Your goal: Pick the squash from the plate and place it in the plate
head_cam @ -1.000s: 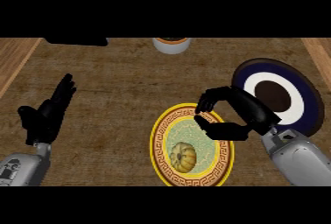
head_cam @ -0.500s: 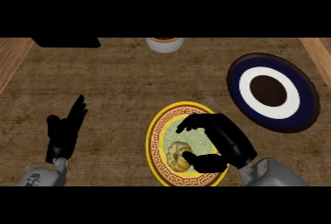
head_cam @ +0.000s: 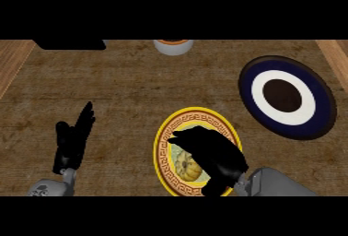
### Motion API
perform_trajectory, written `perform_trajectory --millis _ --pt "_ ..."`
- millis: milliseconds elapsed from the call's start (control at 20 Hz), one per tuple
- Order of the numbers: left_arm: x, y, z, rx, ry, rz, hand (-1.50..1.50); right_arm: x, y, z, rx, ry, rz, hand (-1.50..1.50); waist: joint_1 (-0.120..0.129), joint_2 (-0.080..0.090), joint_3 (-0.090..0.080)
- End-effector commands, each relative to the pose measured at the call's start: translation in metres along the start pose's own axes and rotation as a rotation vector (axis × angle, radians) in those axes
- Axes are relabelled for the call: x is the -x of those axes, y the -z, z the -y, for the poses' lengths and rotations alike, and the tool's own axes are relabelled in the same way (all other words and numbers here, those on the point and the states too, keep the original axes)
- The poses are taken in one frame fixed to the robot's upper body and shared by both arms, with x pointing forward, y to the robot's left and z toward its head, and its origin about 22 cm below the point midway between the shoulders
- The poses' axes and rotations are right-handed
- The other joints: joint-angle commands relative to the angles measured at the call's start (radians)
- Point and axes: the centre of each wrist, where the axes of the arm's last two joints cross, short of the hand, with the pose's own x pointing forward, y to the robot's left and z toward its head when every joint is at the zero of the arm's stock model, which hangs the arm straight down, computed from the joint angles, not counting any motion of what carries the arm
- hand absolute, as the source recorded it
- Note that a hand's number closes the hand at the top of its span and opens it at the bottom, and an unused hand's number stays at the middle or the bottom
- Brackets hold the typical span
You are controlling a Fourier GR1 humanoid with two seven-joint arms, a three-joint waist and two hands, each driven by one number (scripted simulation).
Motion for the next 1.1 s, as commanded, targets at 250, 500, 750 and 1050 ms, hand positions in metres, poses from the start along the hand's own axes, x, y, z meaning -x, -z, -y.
perform_trajectory --millis 250,500,750,1050 --pt "-0.016 -0.003 0.011 0.001 -0.009 0.003 0.0 -0.058 0.043 0.034 -0.227 -0.324 -0.16 -1.5 0.007 0.003 0.0" --pt "-0.021 0.0 -0.003 -0.004 0.001 0.002 0.0 -0.085 0.06 0.008 -0.412 -0.373 -0.273 -1.5 -0.001 0.002 0.001" --pt "-0.015 -0.01 0.008 -0.017 -0.007 -0.007 0.0 -0.072 0.071 0.019 -0.505 -0.387 -0.332 -1.5 -0.002 0.003 0.001" --pt "-0.001 -0.018 -0.008 -0.011 0.0 -0.002 0.0 -0.075 0.073 -0.004 -0.514 -0.369 -0.351 -1.5 -0.003 0.003 0.001"
